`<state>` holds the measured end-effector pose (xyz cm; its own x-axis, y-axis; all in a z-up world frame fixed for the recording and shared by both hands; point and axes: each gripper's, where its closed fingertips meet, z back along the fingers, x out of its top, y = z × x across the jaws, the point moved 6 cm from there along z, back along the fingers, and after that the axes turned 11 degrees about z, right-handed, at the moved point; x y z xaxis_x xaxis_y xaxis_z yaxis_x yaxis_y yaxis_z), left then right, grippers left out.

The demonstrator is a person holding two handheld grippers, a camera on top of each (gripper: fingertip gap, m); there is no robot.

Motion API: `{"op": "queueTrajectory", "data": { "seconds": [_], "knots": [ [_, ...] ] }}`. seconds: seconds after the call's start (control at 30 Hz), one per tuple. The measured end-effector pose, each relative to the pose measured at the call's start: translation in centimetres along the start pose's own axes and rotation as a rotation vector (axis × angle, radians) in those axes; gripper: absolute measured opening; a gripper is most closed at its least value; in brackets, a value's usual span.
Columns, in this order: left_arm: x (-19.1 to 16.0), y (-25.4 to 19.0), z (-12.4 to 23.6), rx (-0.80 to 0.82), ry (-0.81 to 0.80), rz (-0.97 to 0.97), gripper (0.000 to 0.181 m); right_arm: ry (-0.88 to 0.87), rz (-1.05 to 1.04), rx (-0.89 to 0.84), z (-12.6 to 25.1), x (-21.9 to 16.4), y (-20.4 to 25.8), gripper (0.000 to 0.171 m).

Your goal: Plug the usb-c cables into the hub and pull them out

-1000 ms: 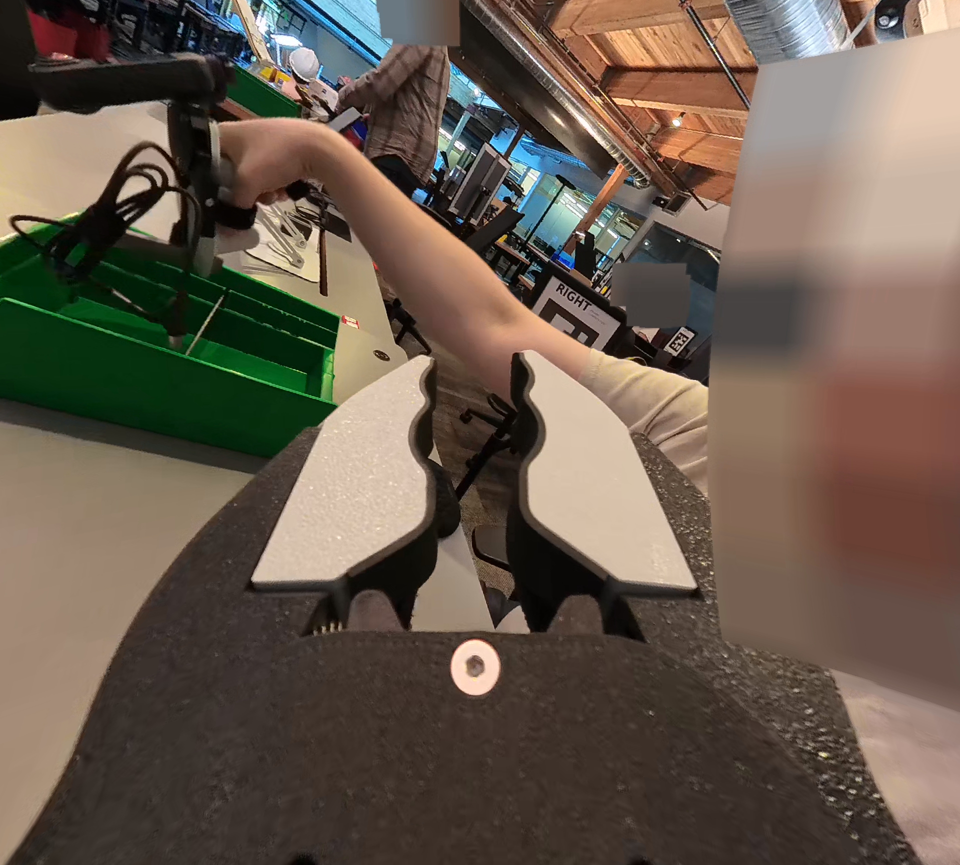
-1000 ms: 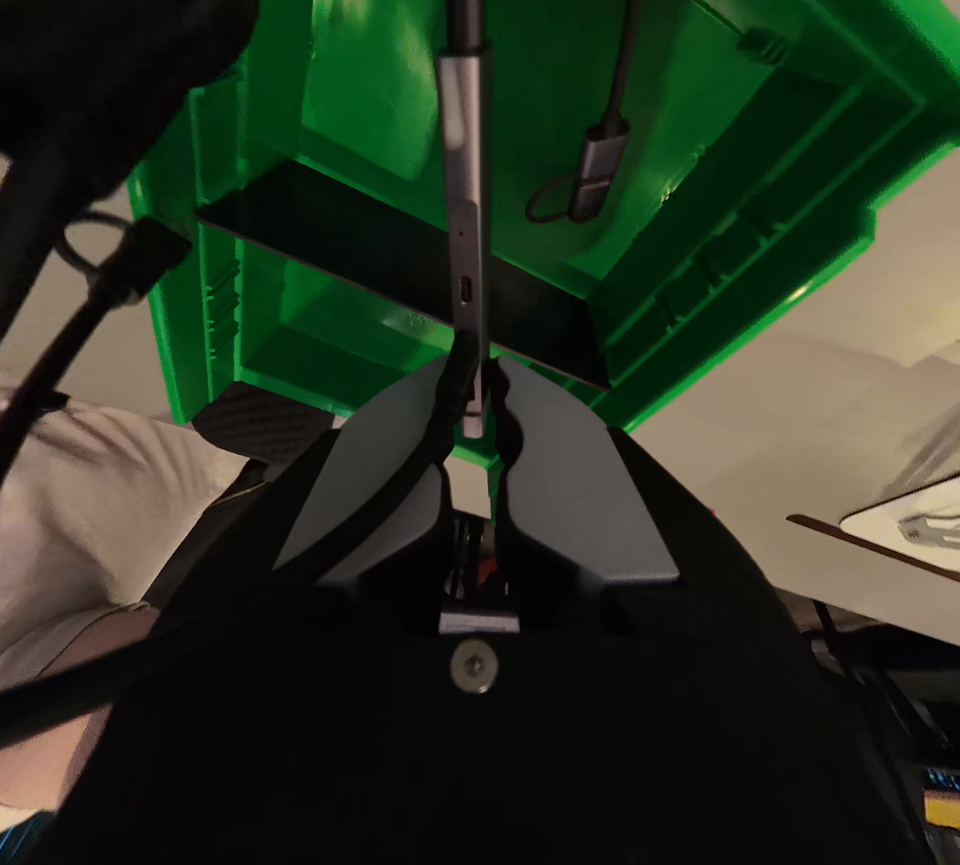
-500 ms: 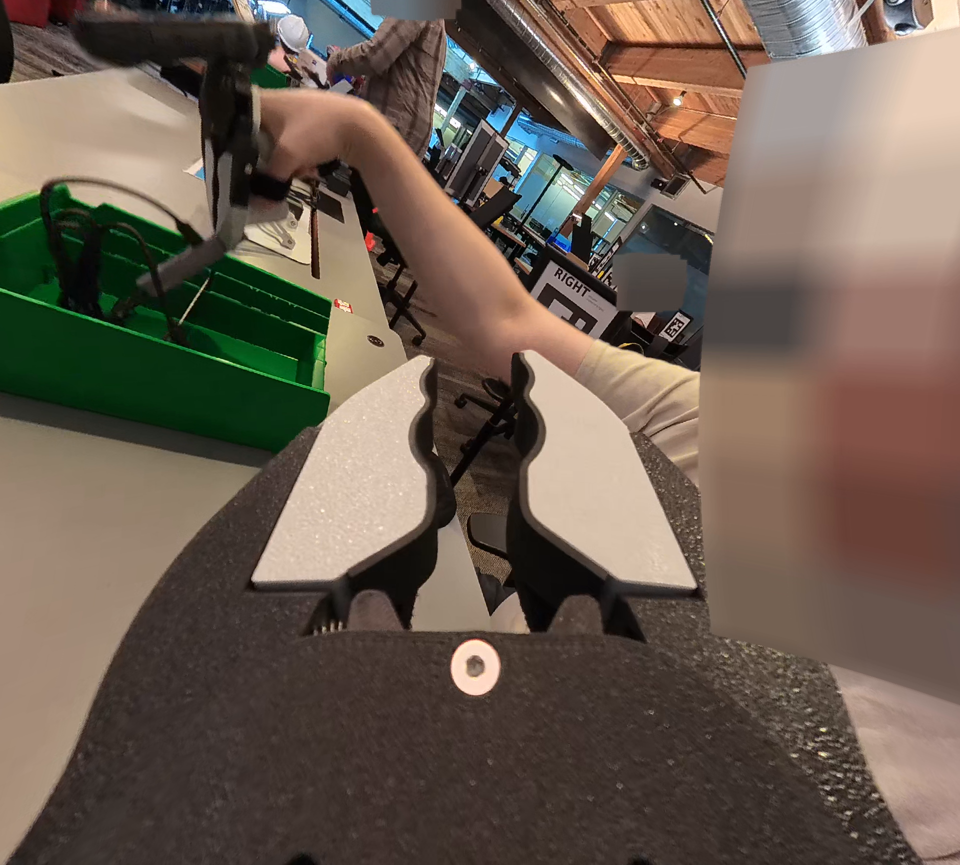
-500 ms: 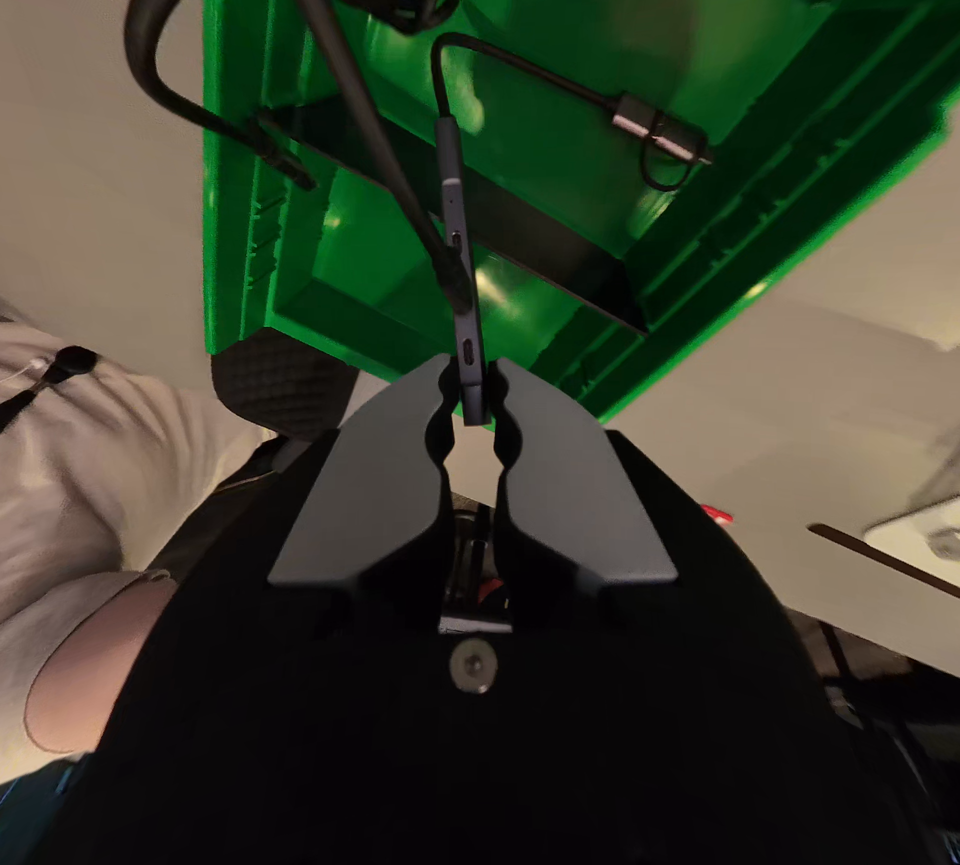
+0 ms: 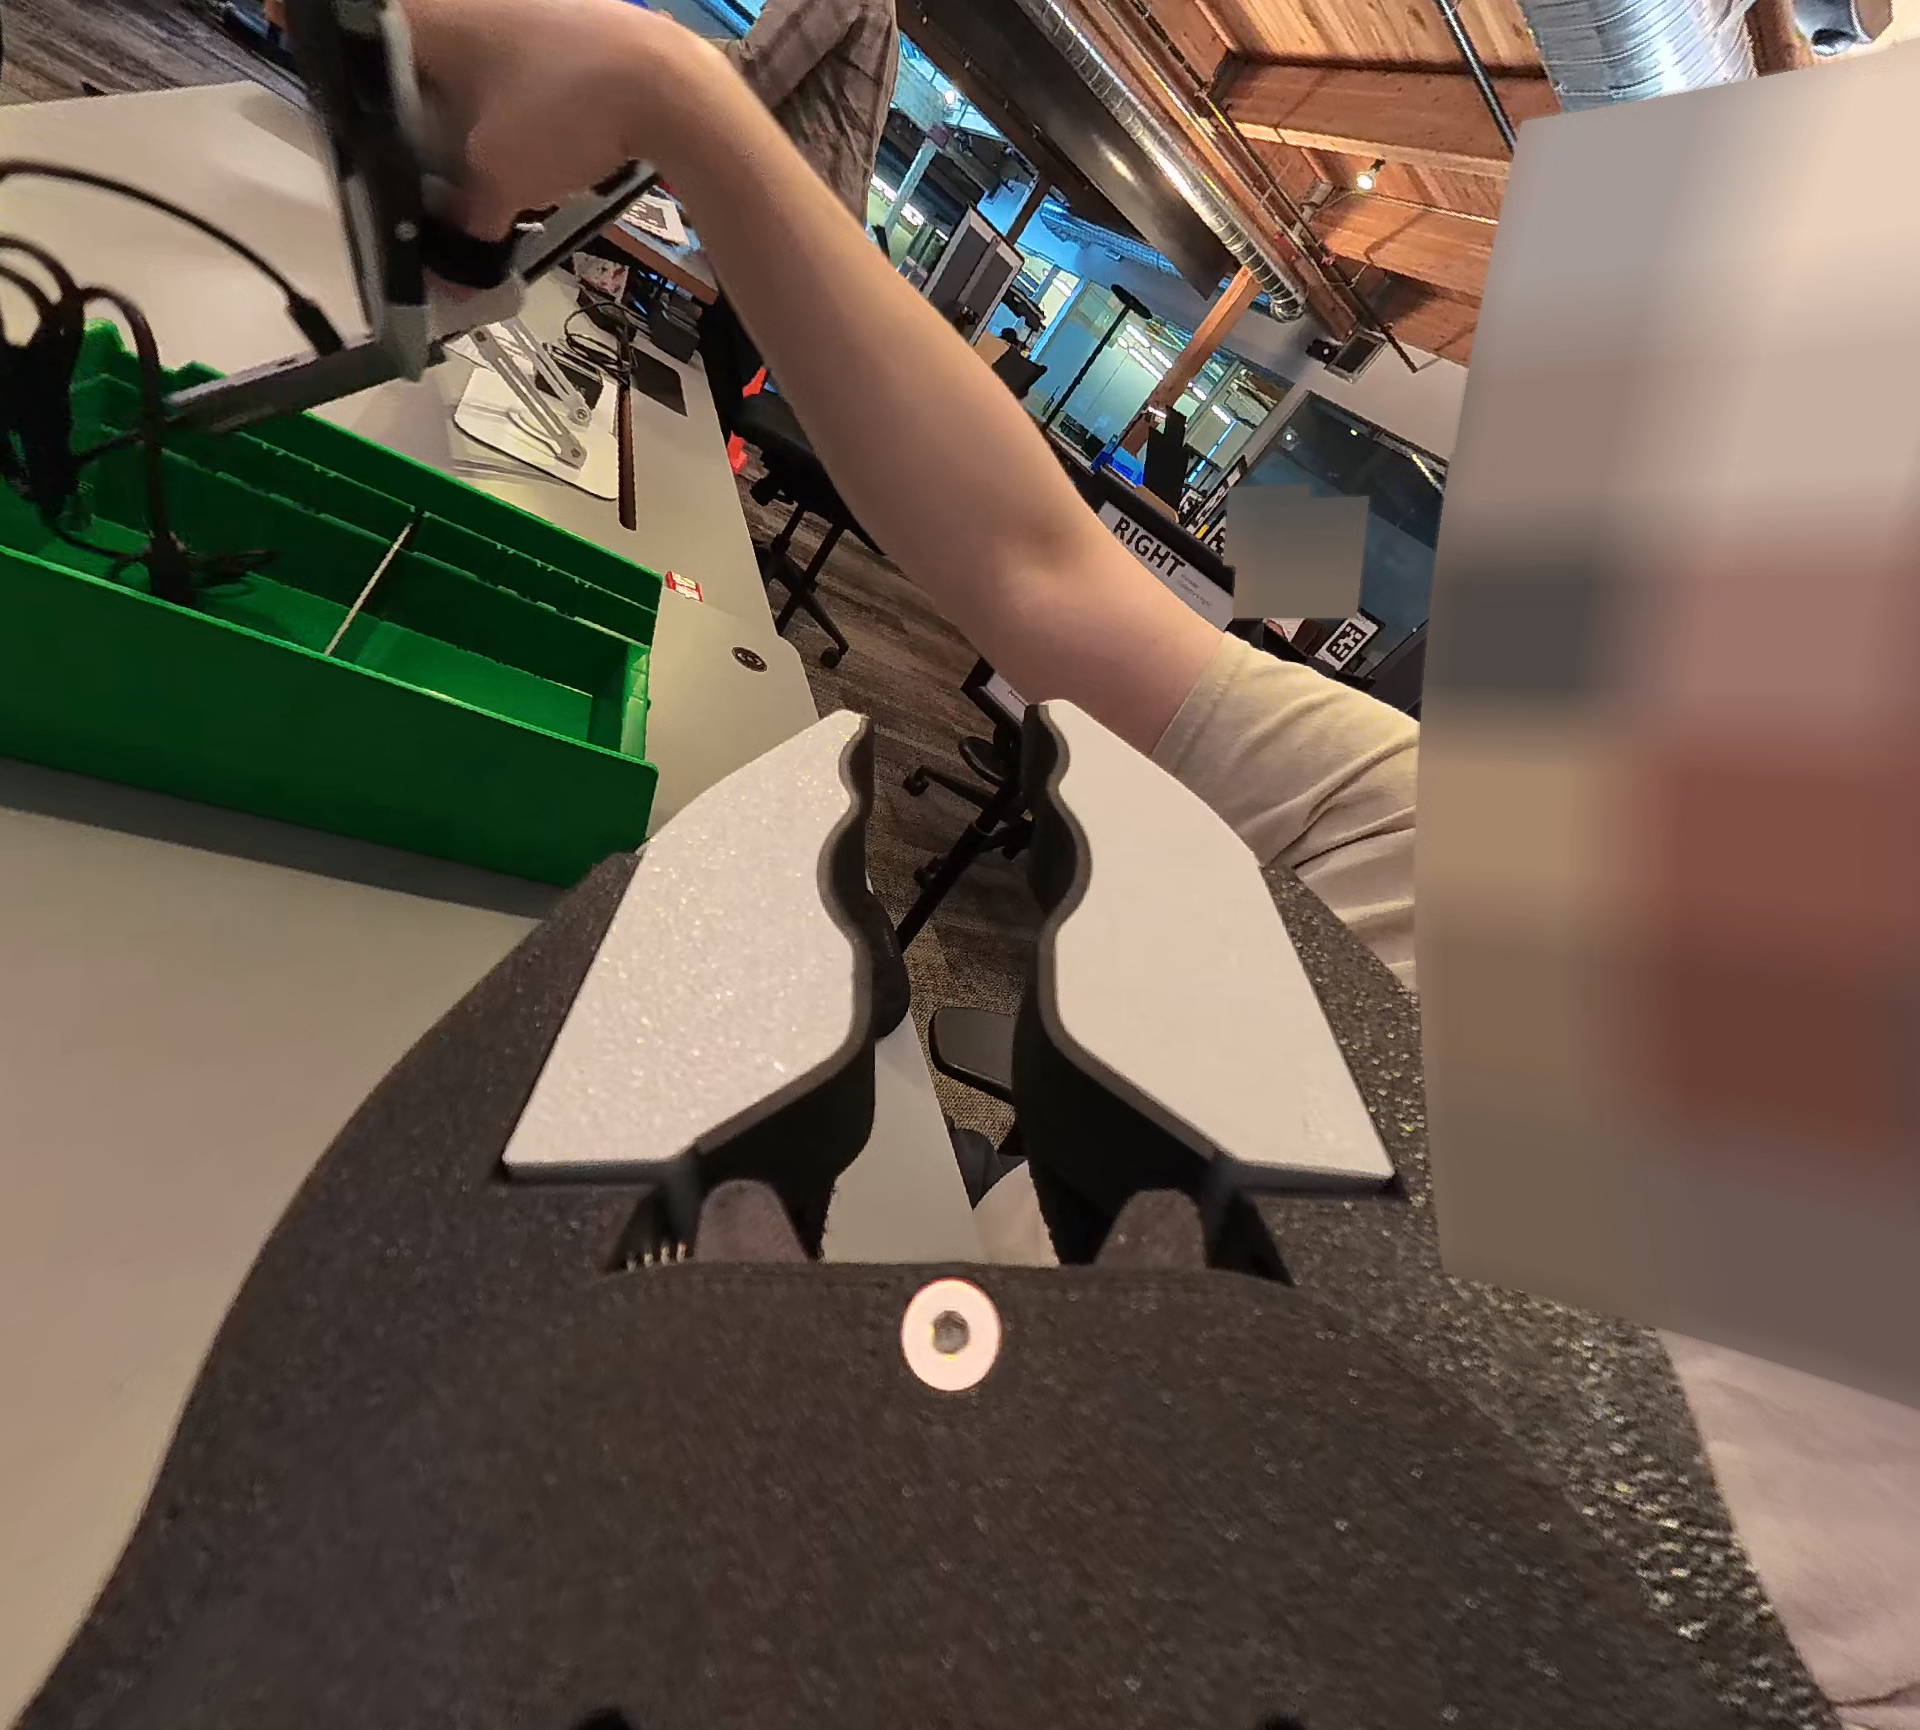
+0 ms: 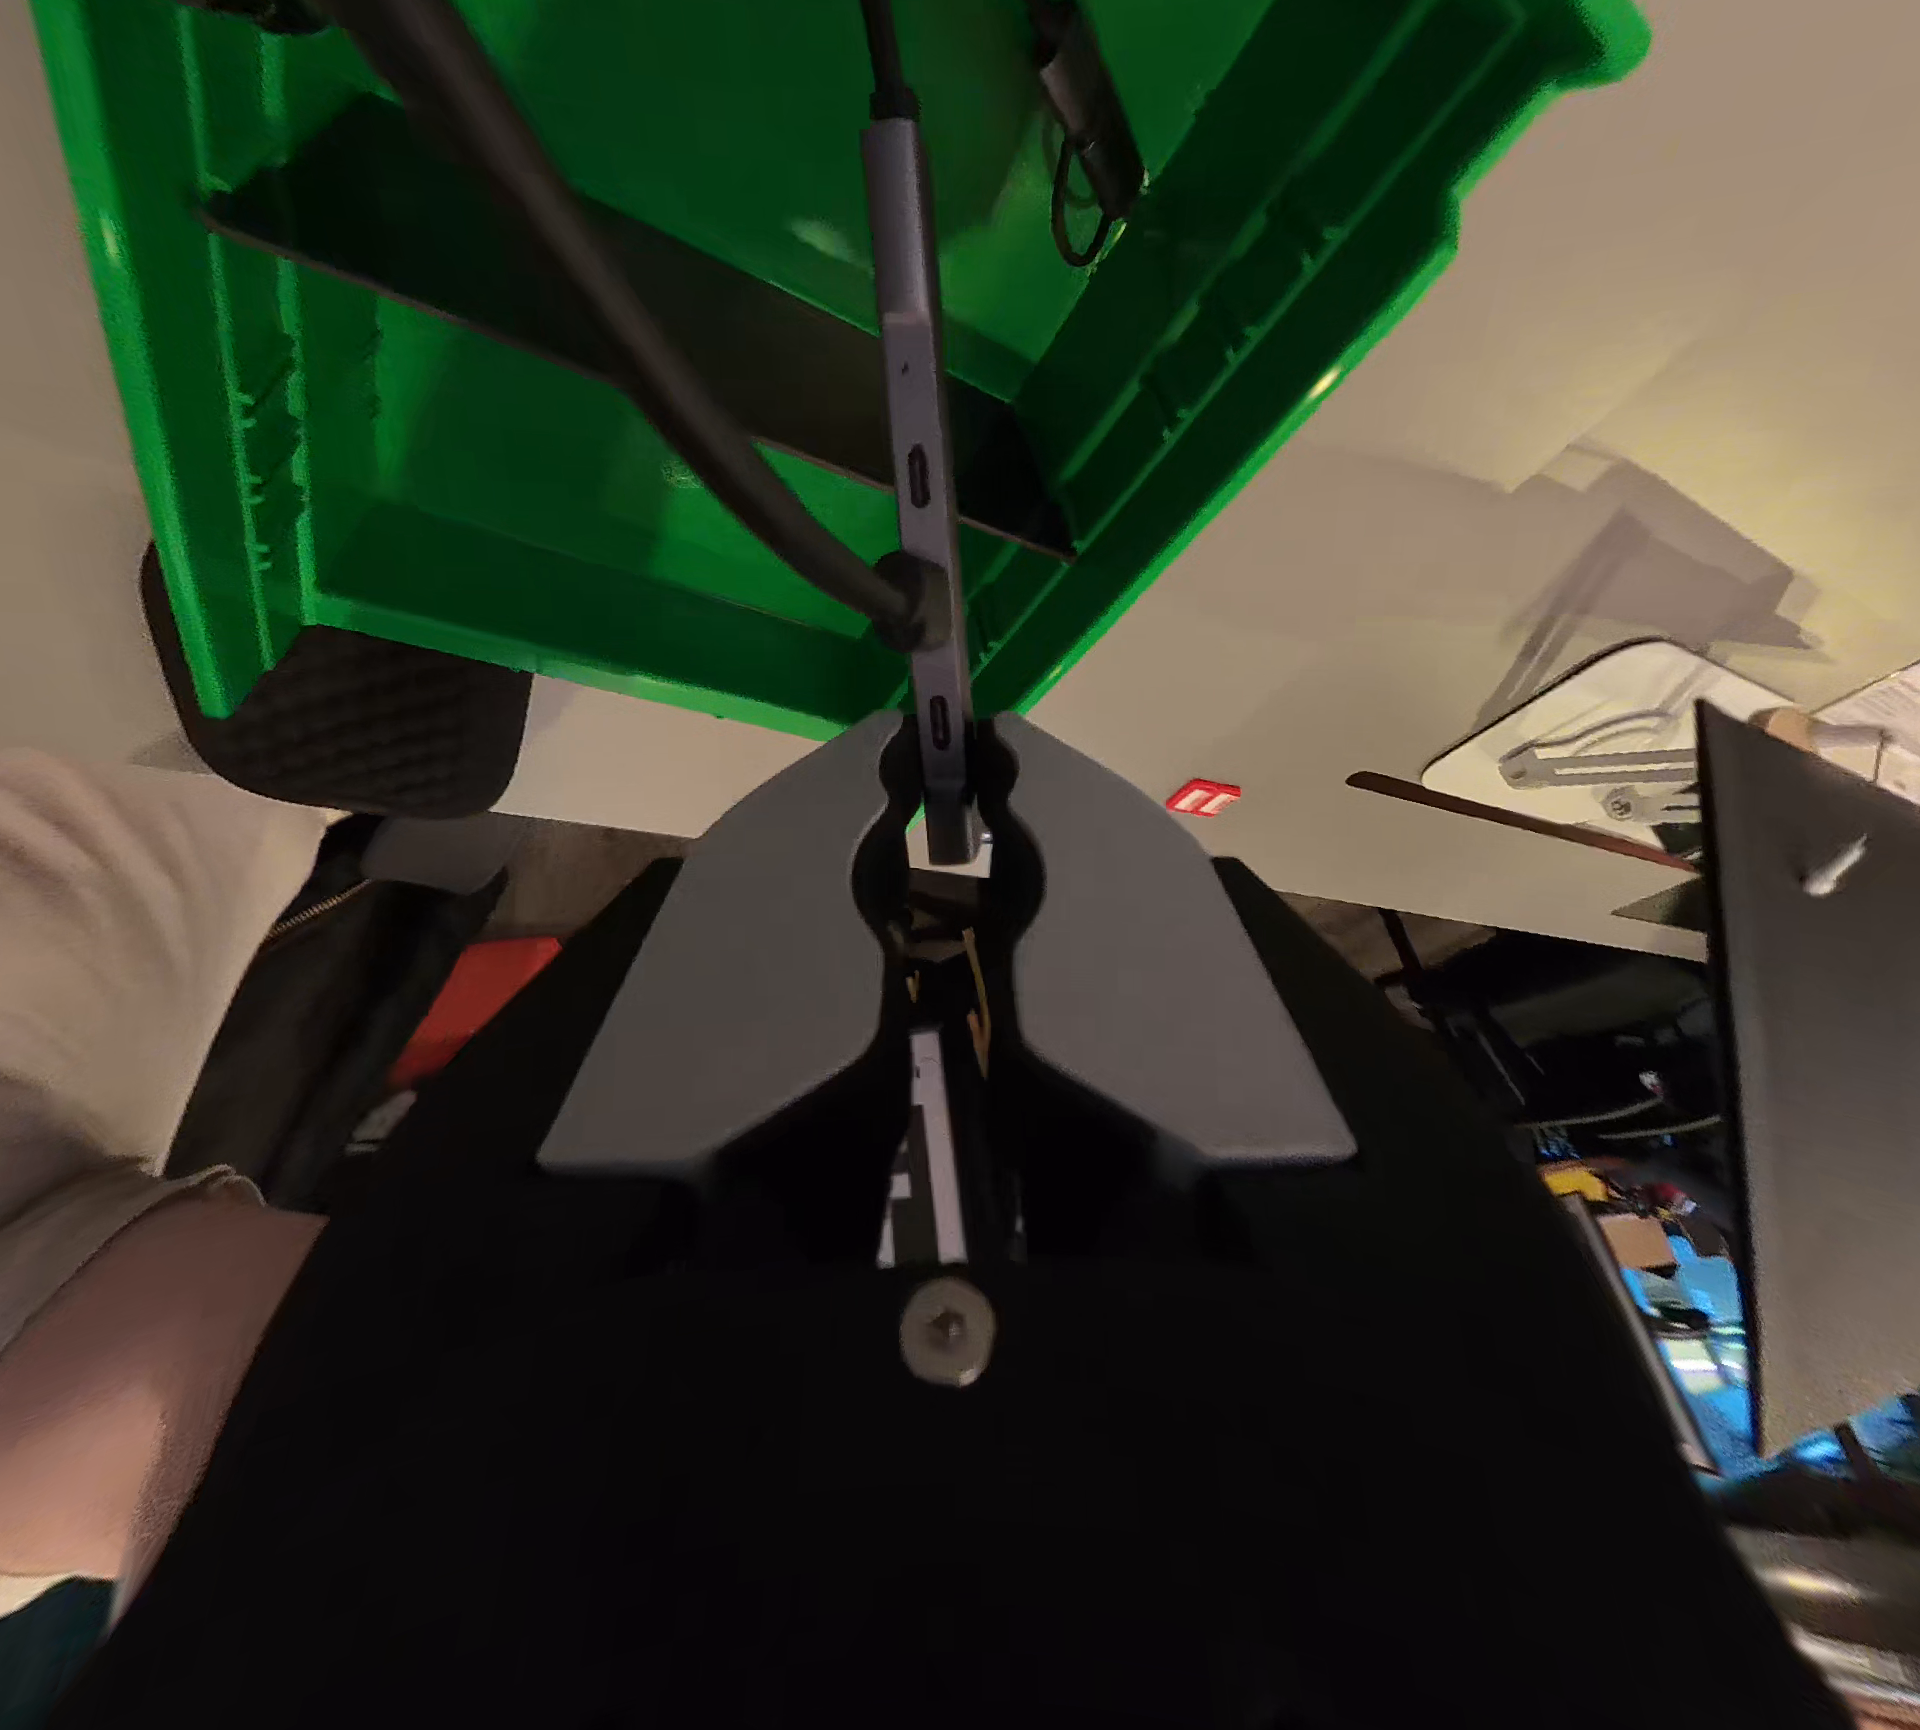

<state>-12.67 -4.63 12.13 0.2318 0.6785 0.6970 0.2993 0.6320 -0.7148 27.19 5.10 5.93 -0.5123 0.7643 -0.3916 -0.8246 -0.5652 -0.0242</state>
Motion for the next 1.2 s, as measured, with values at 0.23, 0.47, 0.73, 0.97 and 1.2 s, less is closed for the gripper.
{"op": "queueTrajectory", "data": {
  "seconds": [0.23, 0.47, 0.73, 0.97, 1.2],
  "knots": [
    [-0.1, 0.1, 0.0, -0.006, 0.003, 0.008, 0.026, -0.045, 0.185, 0.134, -4.5, 4.0, 1.2, 0.012],
    [-0.4, -0.3, 0.0, -0.012, 0.015, -0.001, 0.026, -0.214, 0.233, 0.098, -7.7, 3.6, -0.2, 0.027],
    [0.0, -2.0, 2.4, 0.048, -0.08, -0.054, 0.026, -0.682, 0.209, -0.096, -0.8, -2.4, 0.4, 0.04],
    [0.1, -5.2, 7.5, 0.374, -0.283, -0.187, 0.026, -1.794, 0.323, -0.305, 9.9, -5.8, 11.6, 0.049],
    [-3.0, -8.4, 17.4, 1.158, -0.496, -0.249, 0.027, -2.14, 0.355, -0.401, 12.0, -4.1, 19.3, 0.051]
  ]
}}
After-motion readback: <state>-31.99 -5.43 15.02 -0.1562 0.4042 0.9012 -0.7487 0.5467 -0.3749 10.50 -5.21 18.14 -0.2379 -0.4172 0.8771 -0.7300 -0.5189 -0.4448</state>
